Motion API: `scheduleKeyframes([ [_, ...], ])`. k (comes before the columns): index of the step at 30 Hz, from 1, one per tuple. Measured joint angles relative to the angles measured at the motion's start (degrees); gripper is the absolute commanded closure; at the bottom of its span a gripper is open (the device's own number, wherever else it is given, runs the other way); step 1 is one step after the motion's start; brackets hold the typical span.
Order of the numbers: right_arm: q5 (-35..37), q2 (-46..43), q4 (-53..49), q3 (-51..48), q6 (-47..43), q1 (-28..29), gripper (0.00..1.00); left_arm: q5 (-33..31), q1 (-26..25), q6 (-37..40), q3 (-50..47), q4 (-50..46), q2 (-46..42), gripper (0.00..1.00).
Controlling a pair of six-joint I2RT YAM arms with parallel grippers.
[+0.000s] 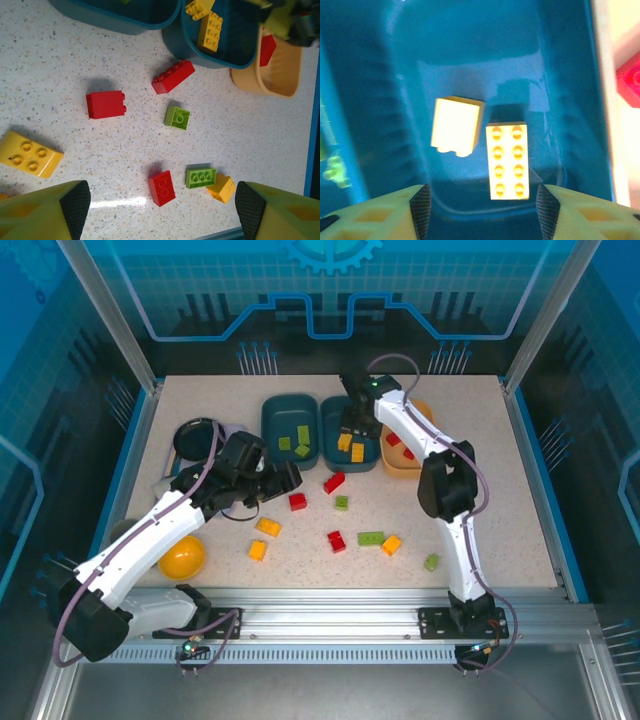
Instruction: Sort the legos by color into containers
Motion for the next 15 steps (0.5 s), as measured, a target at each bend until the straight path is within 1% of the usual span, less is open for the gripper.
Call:
scheduleKeyframes([
  [4,0.0,-10.5,4.6,-4.4,-3.7,0.9,0.40,-0.4,0.0,0.0,0.0,-1.4,-0.2,0.20],
  [7,-0.6,-21.5,10.1,-11.9,-7.3,1.8,0.40,-0.4,0.0,0.0,-0.2,-2.2,-0.2,0.21],
  [10,-2.1,-32.4,15.9,-21.7,-10.5,2.5,0.41,-0.4,0.0,-0.5,-0.4,-3.1,-0.2,0.22],
  [15,-6.0,-48.5,23.8,-42.1,-14.5,3.3,0.40,-0.3,0.0,-2.1,-0.9,-4.0,0.0,0.23],
])
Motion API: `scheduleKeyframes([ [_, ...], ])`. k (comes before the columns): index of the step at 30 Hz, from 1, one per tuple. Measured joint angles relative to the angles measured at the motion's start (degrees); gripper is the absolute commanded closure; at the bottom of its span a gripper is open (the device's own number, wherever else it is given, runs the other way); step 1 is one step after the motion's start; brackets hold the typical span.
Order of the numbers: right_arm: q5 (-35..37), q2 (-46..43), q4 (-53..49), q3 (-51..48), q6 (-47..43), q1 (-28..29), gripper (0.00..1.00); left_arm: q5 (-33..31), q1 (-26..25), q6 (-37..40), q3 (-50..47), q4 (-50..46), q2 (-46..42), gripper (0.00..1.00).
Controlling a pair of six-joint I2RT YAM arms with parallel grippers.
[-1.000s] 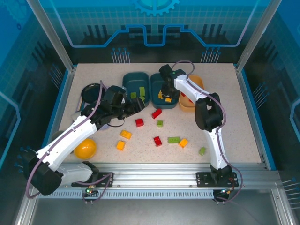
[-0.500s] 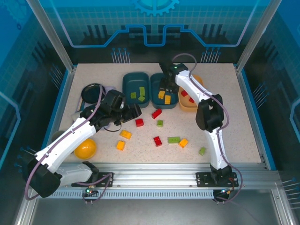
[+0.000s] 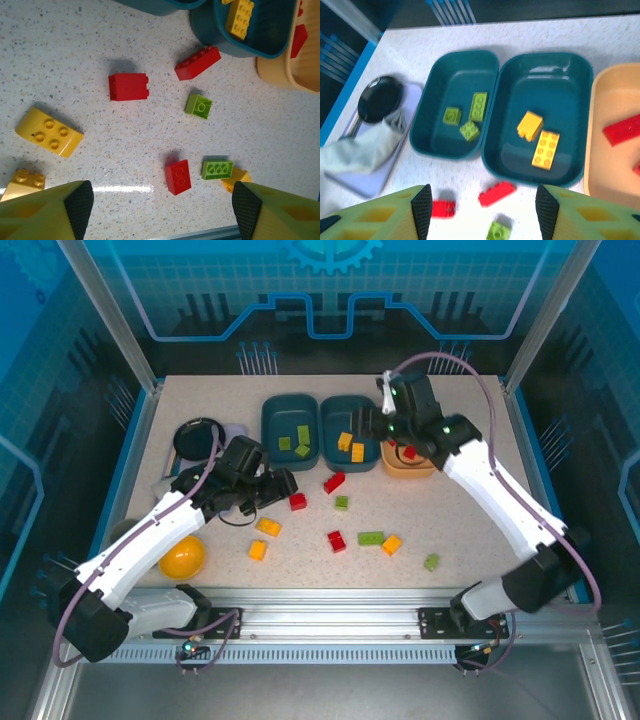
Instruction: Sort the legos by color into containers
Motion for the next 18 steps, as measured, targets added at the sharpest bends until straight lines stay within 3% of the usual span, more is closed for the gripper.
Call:
scheduleKeyframes([
  [9,-5.6,-18.4,0.6,-24.3,-0.9,3.0,0.39,0.0,-2.0,-3.2,-0.5,-0.8,4.3,0.25],
  [18,-10.7,-23.9,0.5,-30.3,-1.2,4.1,0.38,-3.3,-2.2,-11.4,-1.9,-7.1,5.1,0.28],
])
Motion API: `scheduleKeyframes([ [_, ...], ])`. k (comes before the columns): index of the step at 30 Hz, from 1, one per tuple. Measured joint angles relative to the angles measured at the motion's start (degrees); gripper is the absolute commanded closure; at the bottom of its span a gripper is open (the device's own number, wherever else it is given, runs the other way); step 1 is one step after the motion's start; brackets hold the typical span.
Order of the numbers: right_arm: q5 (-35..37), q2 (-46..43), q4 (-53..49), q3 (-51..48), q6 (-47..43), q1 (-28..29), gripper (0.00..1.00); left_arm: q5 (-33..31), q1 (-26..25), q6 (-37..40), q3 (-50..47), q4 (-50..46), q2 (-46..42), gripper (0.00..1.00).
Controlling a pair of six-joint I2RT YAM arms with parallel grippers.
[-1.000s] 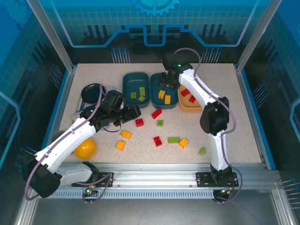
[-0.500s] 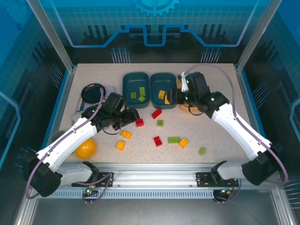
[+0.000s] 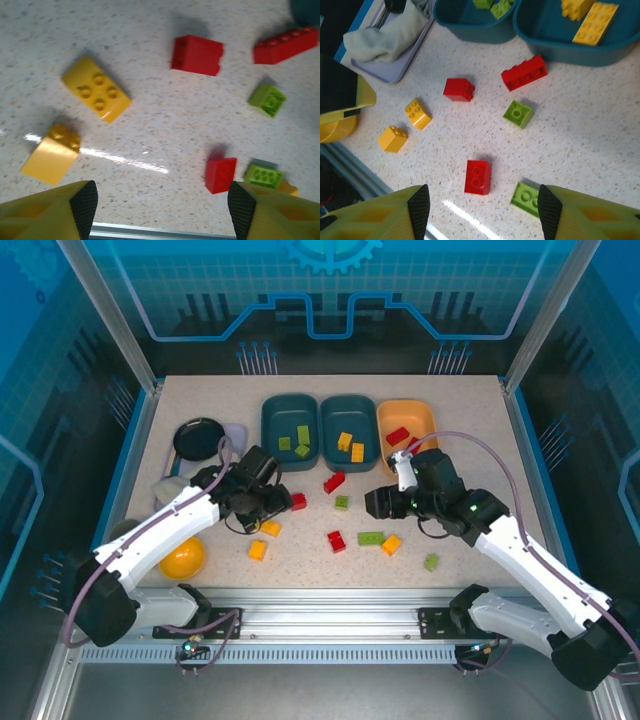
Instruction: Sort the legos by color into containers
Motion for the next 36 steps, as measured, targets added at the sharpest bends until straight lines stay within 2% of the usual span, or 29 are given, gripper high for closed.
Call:
scheduleKeyframes([
  [7,-5.5,3.2,1.9,-0.2,-1.5,0.1,0.37,0.5,5.7,-8.3,-2.9,-0.4,3.0,0.28],
  [12,-8.0,3.9,3.1,-0.2,-2.6,0.1,0.37,1.6,6.2,-12.0,-3.0,0.9,6.3,0.28],
  [18,-9.3,5.3,4.8,-0.2,-2.8,0.1,0.37,4.3,9.8,-17.1,-6.6,5.8,9.4,0.29],
  [23,-10.0,6.3,5.2,-0.2,-2.7,0.1,0.37,5.5,12.1,-18.2,-6.4,9.4,16.1,0.32],
  [30,-10.1,6.5,5.2,-0.2,-2.7,0.1,0.37,6.8,12.1,-19.5,-6.0,11.8,20.3,0.42],
  [36,-10.1,6.5,5.2,-0.2,-2.1,0.1,0.37,7.6,12.1,-20.2,-6.1,14.0,22.0,0.60],
])
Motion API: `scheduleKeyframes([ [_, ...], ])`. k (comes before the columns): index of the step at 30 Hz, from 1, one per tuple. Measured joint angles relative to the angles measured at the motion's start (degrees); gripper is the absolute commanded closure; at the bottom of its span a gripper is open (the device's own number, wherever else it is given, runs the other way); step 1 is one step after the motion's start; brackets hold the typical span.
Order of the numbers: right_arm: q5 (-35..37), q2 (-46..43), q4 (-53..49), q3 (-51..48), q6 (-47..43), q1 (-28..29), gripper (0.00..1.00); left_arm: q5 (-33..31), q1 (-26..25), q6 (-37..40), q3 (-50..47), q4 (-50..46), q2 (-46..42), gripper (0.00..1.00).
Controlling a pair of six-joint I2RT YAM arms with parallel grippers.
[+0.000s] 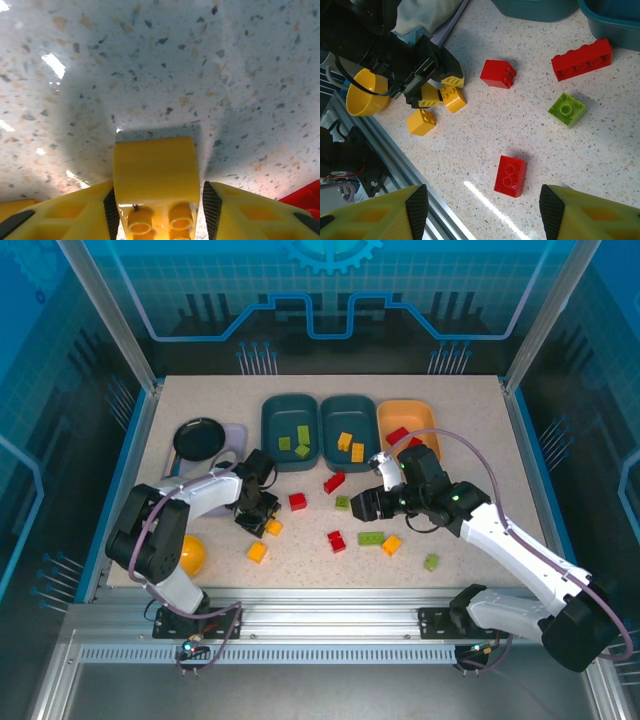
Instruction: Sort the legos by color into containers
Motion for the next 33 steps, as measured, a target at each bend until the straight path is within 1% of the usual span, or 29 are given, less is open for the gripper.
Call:
scheduleKeyframes([
  [4,0.7,0.0,-0.1,0.0,0.1,0.0,0.37,-0.1,-0.2,0.2,0.5,0.0,0.0,0.68],
  [7,3.0,-0.1,-0.5,0.2,0.9,-0.4,0.37,-2.2,-1.4,2.1,4.3,-2.9,-0.1,0.70],
  [9,5.1,-0.3,-1.1,0.7,1.8,-1.9,0.37,-4.0,-3.0,4.5,10.8,-5.7,-0.1,0.71],
  [13,10.1,0.1,-2.4,4.5,4.3,-7.3,0.37,-7.0,-6.9,11.5,30.4,-8.8,3.0,0.72],
  [16,12.6,2.5,-2.7,8.9,6.3,-11.4,0.37,-7.8,-8.8,16.8,41.9,-8.2,7.8,0.71],
  [20,13.8,6.9,-2.7,13.0,8.3,-15.1,0.37,-7.1,-9.3,23.2,51.9,-7.4,17.0,0.71],
  [27,13.5,10.8,-2.7,16.2,10.9,-17.6,0.37,-4.0,-9.2,31.2,69.4,-3.6,35.4,0.70],
  [31,13.3,10.9,-2.9,16.2,11.6,-18.2,0.37,-2.4,-9.2,33.2,81.5,-1.5,45.0,0.68],
  [33,13.1,10.9,-3.0,16.2,11.8,-18.3,0.37,-1.8,-9.0,33.5,85.9,-0.5,48.7,0.67],
])
